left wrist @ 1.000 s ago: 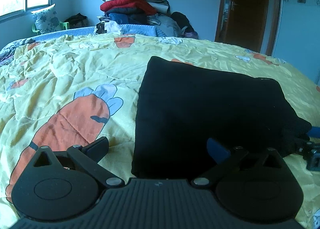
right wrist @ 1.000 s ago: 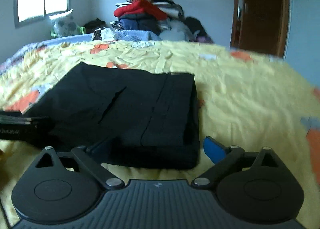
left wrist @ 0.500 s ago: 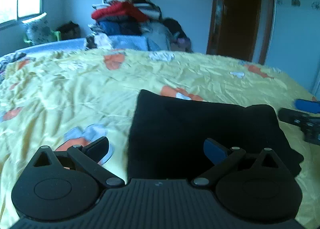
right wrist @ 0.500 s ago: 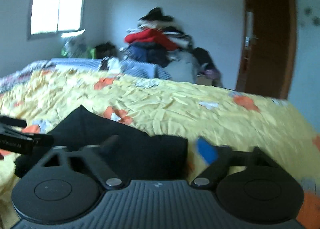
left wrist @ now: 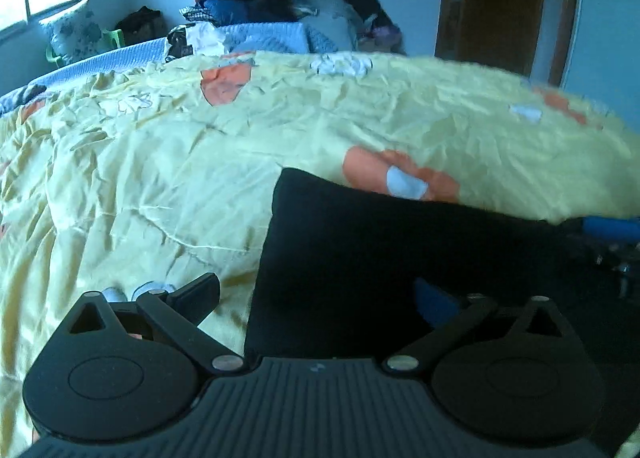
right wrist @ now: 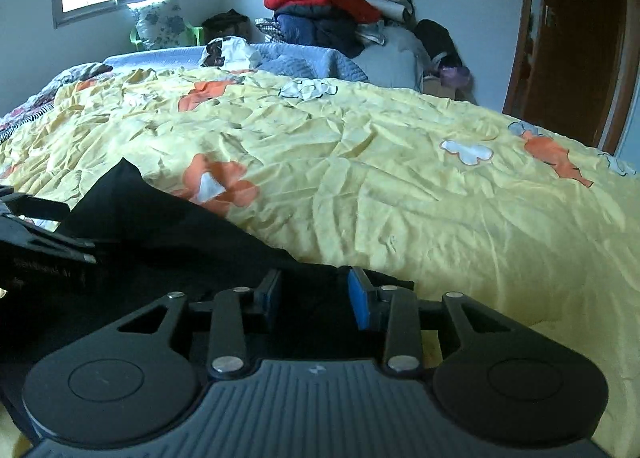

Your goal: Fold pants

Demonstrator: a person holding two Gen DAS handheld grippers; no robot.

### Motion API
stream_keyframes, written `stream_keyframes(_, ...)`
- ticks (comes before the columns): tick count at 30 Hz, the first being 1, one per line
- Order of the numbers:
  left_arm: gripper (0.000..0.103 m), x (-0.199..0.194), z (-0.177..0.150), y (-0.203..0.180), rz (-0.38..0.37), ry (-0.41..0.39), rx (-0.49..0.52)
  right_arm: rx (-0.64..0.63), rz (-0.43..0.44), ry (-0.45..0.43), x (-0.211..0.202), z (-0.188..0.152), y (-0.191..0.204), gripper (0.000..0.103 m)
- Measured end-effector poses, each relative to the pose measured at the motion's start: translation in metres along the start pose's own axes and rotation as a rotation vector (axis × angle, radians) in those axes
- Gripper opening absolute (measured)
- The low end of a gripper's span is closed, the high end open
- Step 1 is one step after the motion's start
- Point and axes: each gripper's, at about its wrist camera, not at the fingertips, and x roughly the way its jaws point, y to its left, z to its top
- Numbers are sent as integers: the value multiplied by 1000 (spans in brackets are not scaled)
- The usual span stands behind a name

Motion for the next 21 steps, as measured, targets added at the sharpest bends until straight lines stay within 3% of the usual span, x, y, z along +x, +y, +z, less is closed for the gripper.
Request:
stream_keyframes(7,100,-30,-21,-5,-15,-37,50,-32,38,-50,-49,-26,19,36)
stream_keyframes(10,103,-30,-29,-11,-3,-39,86,-95,-14,-47,-49,-45,28,36)
stream_keyframes(13,103,-36,-35,-11,0,-46,71,-45,-11,-41,-55,-48,23,36)
stream_keyframes(21,103,-49,-52,-7,-9,-52,40,-94,-81,-33,-71,-69,40,36)
